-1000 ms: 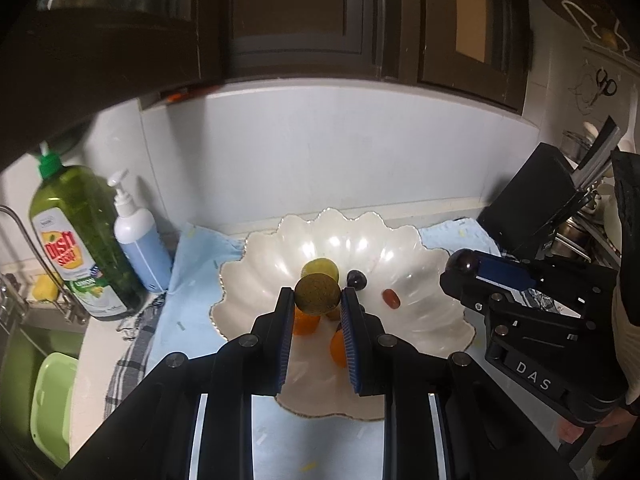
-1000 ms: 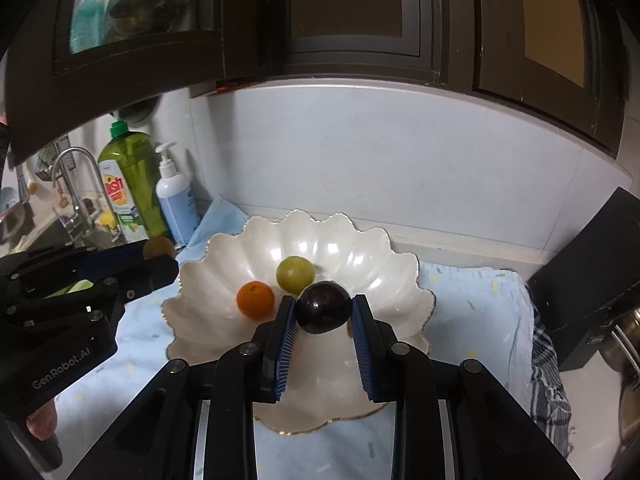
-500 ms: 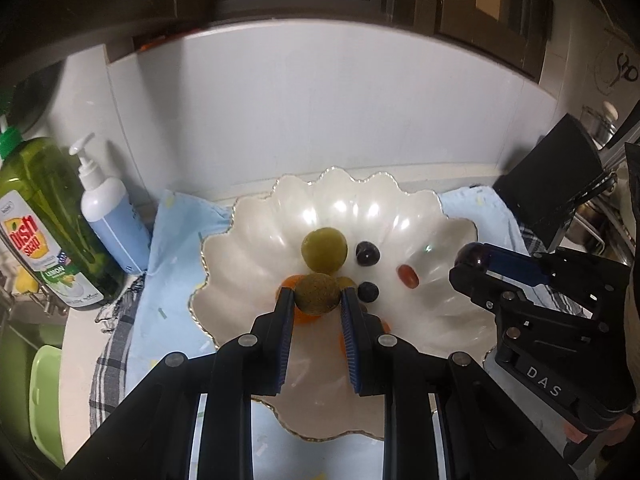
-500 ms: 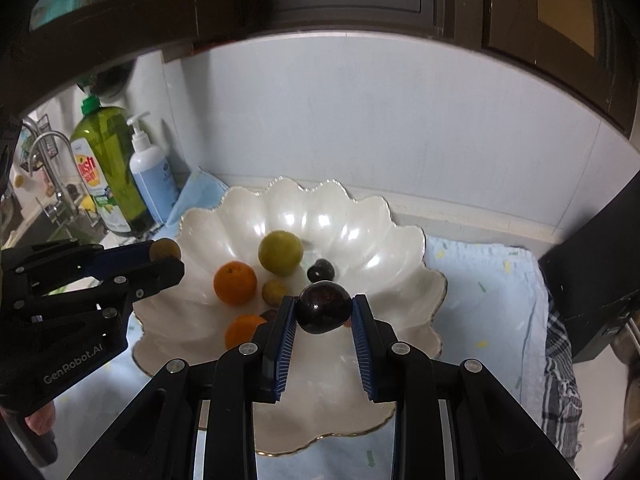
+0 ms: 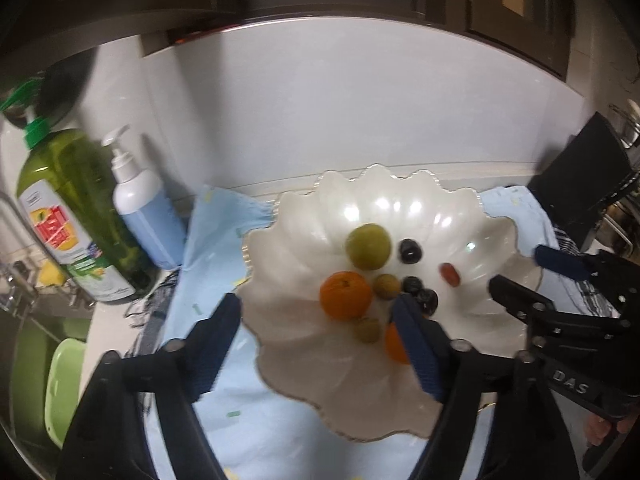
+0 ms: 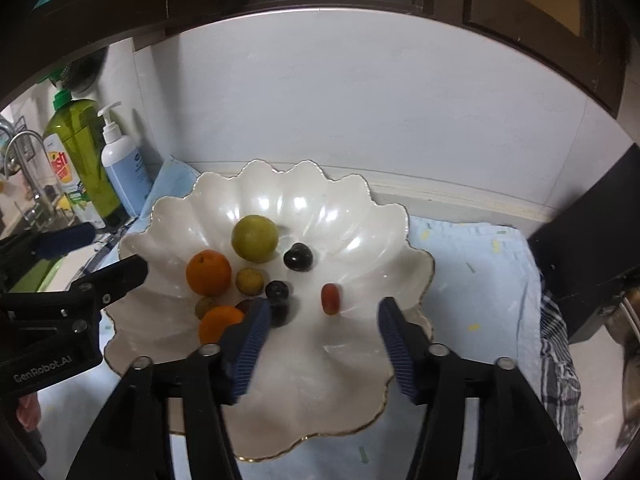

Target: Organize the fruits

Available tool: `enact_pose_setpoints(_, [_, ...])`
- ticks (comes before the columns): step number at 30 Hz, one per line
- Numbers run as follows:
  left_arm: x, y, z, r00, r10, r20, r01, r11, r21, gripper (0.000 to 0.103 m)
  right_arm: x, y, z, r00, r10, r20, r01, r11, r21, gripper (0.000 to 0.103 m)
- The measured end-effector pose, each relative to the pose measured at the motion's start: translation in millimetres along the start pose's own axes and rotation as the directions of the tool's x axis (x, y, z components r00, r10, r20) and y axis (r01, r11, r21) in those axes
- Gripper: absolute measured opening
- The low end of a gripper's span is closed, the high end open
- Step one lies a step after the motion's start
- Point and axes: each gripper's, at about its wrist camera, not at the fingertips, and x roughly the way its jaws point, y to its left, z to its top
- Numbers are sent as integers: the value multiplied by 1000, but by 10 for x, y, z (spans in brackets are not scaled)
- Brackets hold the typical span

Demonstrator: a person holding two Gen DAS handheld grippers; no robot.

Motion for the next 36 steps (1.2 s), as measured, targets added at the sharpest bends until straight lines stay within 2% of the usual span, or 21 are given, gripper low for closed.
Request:
enact_pose_setpoints(5, [-221,110,-97,997,61,55,-62,998,15,99,-224,73,-55,997,-52,54,51,998,21,79])
enact_pose_setpoints(7, [-330,139,-132,992,93,81,-95,995,17,103,-325,107,-93,995,-59,75,57,998,32,82])
enact_pose_setpoints(9, [-465,149,-188,987,118,113,-121,992,21,103,-439,135,-144,992,-69,101,65,997,43,87])
enact_pose_setpoints(14, [-851,100,-330,971,154,185,-164,986,41,103,-722,155,-289,985,-76,156,66,995,70,87])
enact_pose_setpoints(22, [-1483,30,-539,952,107,285,-116,993,15,103,-1317,186,-472,967,-88,239,73,995,69,88])
enact_pose_setpoints(25, [-1735,-1,-665,943,101,317,-107,994,-1,103,-1576,211,-579,958,-97,270,79,994,74,94])
enact_pose_setpoints(30, [-2136,-55,-902,932,70,354,-70,997,-13,103,-2052,309,-816,937,-94,336,76,995,67,96])
enact_pose_setpoints(36, [-2612,-119,-1220,921,62,384,-58,998,-23,103,-2600,448,-1126,912,-104,397,89,994,56,99])
